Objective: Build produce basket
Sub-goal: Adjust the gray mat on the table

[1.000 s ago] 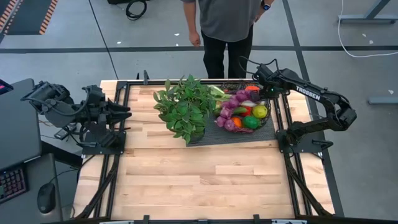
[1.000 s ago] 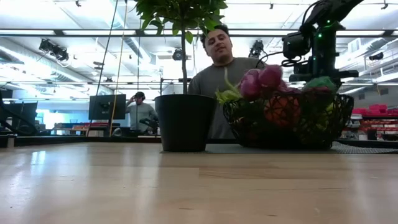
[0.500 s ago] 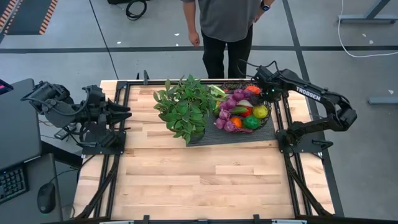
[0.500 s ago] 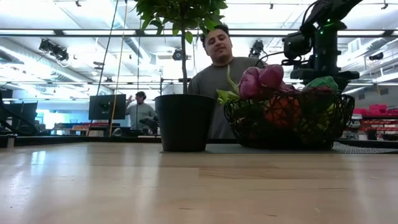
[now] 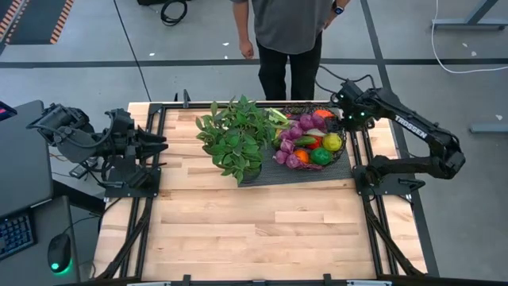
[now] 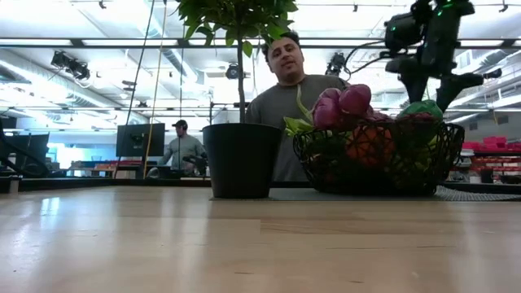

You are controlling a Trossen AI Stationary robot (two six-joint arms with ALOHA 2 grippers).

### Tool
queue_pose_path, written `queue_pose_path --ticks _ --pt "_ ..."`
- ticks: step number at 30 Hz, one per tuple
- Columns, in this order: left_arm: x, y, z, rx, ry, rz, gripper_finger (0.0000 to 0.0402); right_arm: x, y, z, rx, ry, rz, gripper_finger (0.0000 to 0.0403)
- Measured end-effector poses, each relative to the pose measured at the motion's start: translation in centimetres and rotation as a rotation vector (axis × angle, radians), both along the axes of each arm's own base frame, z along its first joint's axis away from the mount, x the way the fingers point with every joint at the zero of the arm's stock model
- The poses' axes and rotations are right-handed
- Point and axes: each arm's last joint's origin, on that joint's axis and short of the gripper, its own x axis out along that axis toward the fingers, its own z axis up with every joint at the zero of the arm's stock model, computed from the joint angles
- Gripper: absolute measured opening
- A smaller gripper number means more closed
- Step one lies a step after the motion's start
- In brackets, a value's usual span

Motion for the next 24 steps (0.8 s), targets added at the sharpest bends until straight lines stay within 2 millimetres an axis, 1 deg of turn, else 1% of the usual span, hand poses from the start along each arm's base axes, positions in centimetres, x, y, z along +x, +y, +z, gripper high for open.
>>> queue_pose_path --ticks 3,7,10,14,19,24 --pt "0.1 -0.1 0.0 0.004 0.004 0.000 0.0172 -0.2 1.1 0.6 0.045 -0.077 0.012 0.0252" --pt "0.2 -0.2 -0.1 0.024 0.011 -0.005 0.0172 0.3 2.3 0.9 0.042 -0.103 0.073 0.0252" --pt "0.2 -0.2 -0.1 0.027 0.012 -0.006 0.0172 1.2 3.3 0.9 0.049 -0.099 0.154 0.0252" --pt "0.2 -0.2 -0.1 0.025 0.010 -0.006 0.0172 2.4 5.2 0.7 0.071 -0.068 0.252 0.0252" --pt "0.4 -0.3 -0.1 0.028 0.015 -0.006 0.0172 3.7 7.7 0.6 0.070 -0.048 0.310 0.0252" --pt "0.7 -0.6 -0.2 0.043 0.026 -0.008 0.0172 5.4 10.0 0.3 0.082 -0.061 0.317 0.0252"
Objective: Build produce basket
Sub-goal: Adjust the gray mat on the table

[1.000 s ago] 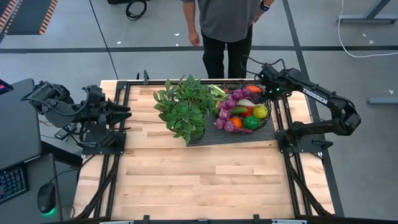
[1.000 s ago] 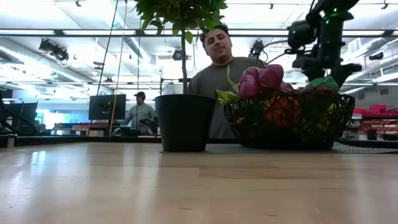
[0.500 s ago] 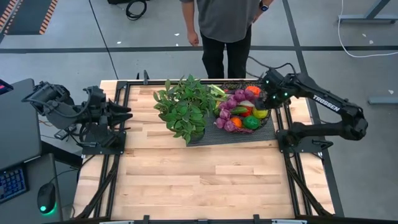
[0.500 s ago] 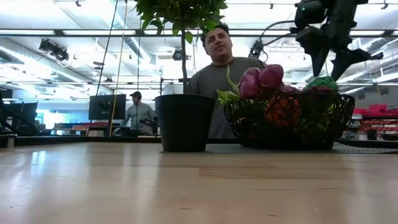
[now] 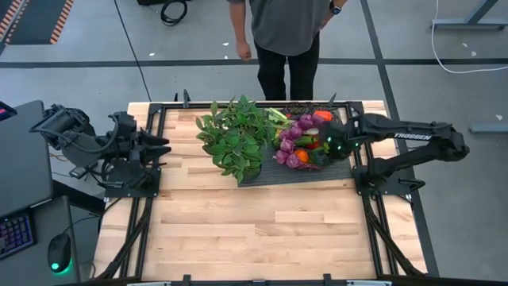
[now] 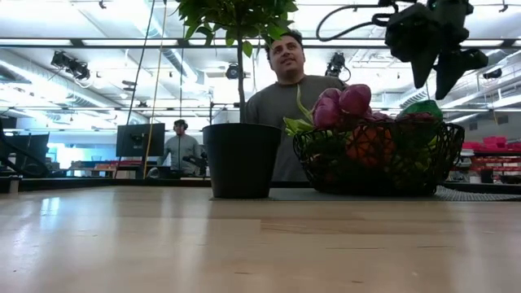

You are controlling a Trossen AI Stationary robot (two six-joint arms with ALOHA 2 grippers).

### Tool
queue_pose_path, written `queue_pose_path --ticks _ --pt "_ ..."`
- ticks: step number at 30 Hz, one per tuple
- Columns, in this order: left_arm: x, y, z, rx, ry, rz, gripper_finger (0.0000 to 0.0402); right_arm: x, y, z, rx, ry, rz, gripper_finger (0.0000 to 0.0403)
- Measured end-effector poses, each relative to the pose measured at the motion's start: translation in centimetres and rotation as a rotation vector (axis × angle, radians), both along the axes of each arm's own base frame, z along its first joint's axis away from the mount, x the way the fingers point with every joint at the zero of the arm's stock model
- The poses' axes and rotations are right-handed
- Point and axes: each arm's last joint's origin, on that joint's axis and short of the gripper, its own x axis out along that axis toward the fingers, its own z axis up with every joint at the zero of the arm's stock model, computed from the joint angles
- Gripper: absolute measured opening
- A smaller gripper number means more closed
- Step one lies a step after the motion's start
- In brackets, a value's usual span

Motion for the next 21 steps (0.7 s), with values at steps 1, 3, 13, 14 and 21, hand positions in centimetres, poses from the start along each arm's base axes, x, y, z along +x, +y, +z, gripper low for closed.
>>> queue_pose_path --ticks 1,3,13,14,21 --pt "0.0 0.0 0.0 0.004 0.002 -0.001 0.0172 0.4 0.5 -0.2 0.008 0.009 -0.002 0.0252" --pt "0.2 -0.2 -0.1 0.011 0.007 -0.002 0.0172 1.1 1.3 -0.5 0.012 0.015 0.000 0.0252" --pt "0.4 -0.3 -0.1 0.014 0.012 -0.003 0.0172 5.4 4.8 -0.9 -0.088 -0.217 0.081 0.0252" --pt "0.4 -0.3 -0.1 0.011 0.011 -0.002 0.0172 5.3 5.1 -1.1 -0.081 -0.194 0.078 0.0251" --pt "0.3 -0.3 -0.1 0.007 0.009 0.000 0.0172 4.4 8.6 -1.4 -0.049 -0.148 0.136 0.0238"
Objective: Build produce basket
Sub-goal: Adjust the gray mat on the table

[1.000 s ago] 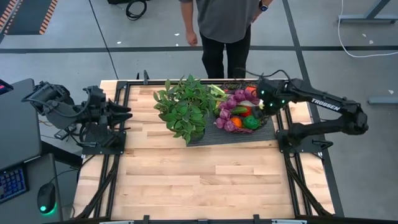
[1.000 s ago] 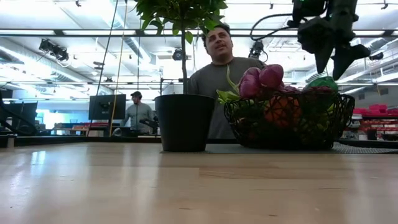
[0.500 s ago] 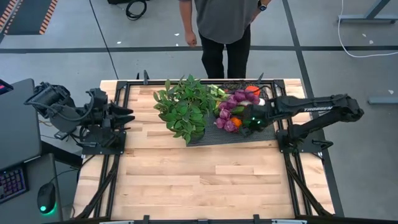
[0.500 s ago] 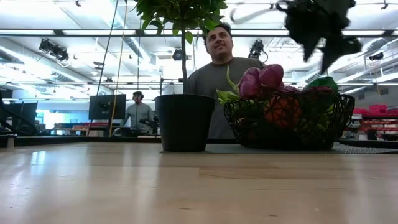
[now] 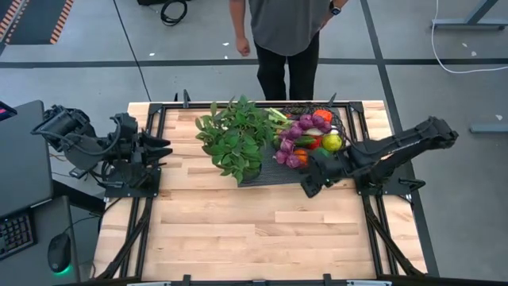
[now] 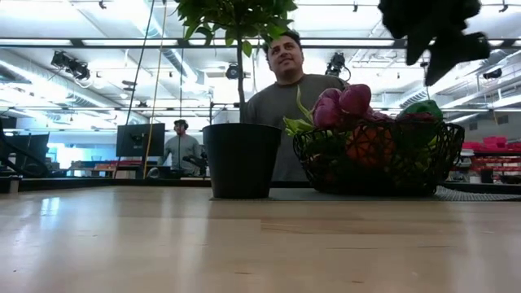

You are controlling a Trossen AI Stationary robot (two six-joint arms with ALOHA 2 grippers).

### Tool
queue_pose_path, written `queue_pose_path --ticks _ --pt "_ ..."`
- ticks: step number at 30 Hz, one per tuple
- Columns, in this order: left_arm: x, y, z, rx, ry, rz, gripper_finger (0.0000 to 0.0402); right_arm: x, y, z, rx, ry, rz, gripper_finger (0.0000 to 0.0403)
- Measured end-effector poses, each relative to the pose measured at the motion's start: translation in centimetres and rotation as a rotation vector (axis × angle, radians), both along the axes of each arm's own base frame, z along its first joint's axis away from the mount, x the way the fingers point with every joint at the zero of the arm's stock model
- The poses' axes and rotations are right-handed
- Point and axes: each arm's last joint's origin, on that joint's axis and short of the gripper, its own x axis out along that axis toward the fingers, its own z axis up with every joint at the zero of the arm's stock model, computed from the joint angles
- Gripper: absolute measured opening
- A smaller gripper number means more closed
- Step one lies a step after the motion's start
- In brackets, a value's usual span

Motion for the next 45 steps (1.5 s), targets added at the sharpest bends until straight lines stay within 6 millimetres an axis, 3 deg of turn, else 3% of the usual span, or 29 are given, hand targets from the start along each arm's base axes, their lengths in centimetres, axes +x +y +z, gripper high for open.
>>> queue_pose_path --ticks 7,12,18,24,28,36,45 --pt "0.0 0.0 0.0 0.001 0.001 -0.001 0.0172 -1.5 2.7 -1.3 -0.020 0.150 -0.109 0.0226" --pt "0.0 0.0 0.0 0.001 0.001 0.000 0.0172 -2.2 3.3 -3.1 -0.165 0.338 -0.215 0.0225" --pt "0.0 0.0 0.1 -0.005 -0.006 0.000 0.0172 -1.4 3.9 -5.3 -0.293 0.444 -0.268 0.0225" --pt "0.1 -0.1 0.1 -0.007 -0.008 0.000 0.0172 -0.1 4.6 -7.4 -0.319 0.454 -0.346 0.0217" --pt "0.1 -0.1 0.1 -0.011 -0.008 0.001 0.0172 -0.2 4.4 -8.1 -0.325 0.346 -0.407 0.0208" --pt "0.1 -0.1 0.1 -0.064 -0.012 -0.002 0.0172 -4.1 3.6 -10.0 -0.341 0.248 -0.613 0.0206" --pt "0.3 -0.4 0.0 -0.093 -0.002 -0.012 0.0172 -6.8 2.2 -13.3 -0.383 0.252 -0.611 0.0204"
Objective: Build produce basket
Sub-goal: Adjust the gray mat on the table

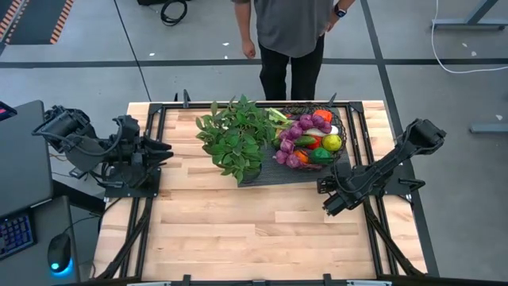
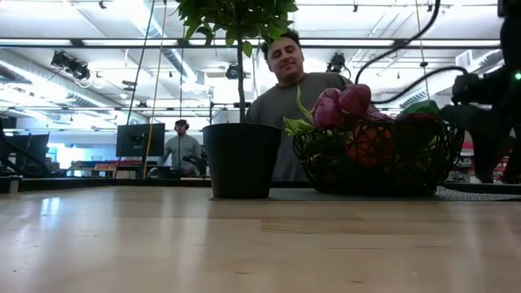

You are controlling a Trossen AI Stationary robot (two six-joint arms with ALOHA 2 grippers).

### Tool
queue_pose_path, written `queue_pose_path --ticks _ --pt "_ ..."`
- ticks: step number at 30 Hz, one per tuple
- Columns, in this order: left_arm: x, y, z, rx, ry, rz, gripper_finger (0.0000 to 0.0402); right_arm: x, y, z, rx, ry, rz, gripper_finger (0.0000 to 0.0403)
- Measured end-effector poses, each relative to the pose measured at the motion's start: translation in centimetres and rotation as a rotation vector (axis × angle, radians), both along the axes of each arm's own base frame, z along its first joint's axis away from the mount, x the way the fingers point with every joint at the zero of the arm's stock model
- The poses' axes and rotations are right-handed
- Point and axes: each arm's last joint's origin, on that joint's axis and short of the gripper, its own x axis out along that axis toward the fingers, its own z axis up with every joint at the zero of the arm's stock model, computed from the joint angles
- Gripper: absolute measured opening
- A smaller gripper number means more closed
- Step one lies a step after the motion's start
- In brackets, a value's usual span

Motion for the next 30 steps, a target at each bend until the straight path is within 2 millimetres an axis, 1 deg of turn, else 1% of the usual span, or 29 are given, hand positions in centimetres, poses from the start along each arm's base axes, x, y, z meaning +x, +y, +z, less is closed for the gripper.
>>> queue_pose_path --ticks 2,8,13,19,28,30 --pt "0.0 0.0 0.0 0.000 0.000 0.000 0.0172 -0.3 -0.4 -0.6 -0.014 0.002 -0.007 0.0204" --pt "0.1 -0.1 0.0 -0.006 0.002 0.004 0.0172 -0.9 -1.4 -2.9 -0.035 -0.074 -0.015 0.0204" --pt "0.3 -0.2 -0.1 -0.041 -0.001 0.019 0.0172 -1.4 -2.1 -4.0 -0.050 -0.107 -0.019 0.0203" --pt "0.6 -0.5 -0.2 -0.032 0.008 0.019 0.0172 -0.9 -1.9 -3.8 -0.038 -0.132 -0.005 0.0203" --pt "1.5 -1.3 -0.6 -0.005 0.039 0.020 0.0172 1.1 -0.7 -3.0 0.065 -0.253 -0.006 0.0203" --pt "1.7 -1.5 -0.6 0.000 0.044 0.019 0.0172 1.3 -0.6 -2.9 0.082 -0.255 0.007 0.0203"
